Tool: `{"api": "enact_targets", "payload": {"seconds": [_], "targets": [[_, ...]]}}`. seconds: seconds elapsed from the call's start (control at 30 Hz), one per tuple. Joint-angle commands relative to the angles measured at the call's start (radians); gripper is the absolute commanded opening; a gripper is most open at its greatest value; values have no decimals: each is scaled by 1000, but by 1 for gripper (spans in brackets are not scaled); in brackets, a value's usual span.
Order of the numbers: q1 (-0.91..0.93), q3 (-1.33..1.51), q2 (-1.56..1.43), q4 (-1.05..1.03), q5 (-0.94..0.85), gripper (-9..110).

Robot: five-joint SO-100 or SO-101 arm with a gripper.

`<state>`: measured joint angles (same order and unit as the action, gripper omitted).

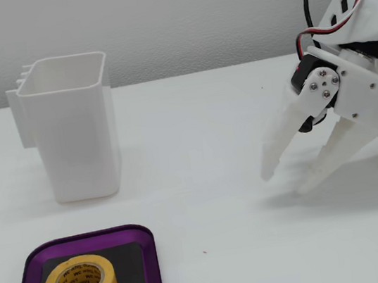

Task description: Pick up the yellow tape and place it in the box.

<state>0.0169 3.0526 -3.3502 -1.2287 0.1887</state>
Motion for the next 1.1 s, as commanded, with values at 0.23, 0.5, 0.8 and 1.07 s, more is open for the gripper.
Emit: {"api": "enact_targets", "payload": {"seconds": [0.23, 0.5, 0.8, 1.07], "targets": [[5, 9, -110, 5, -150, 0], [-2, 9, -109, 5, -144, 0], [-3, 8, -109, 5, -144, 0], [-3, 8, -109, 5, -144, 0]]}}
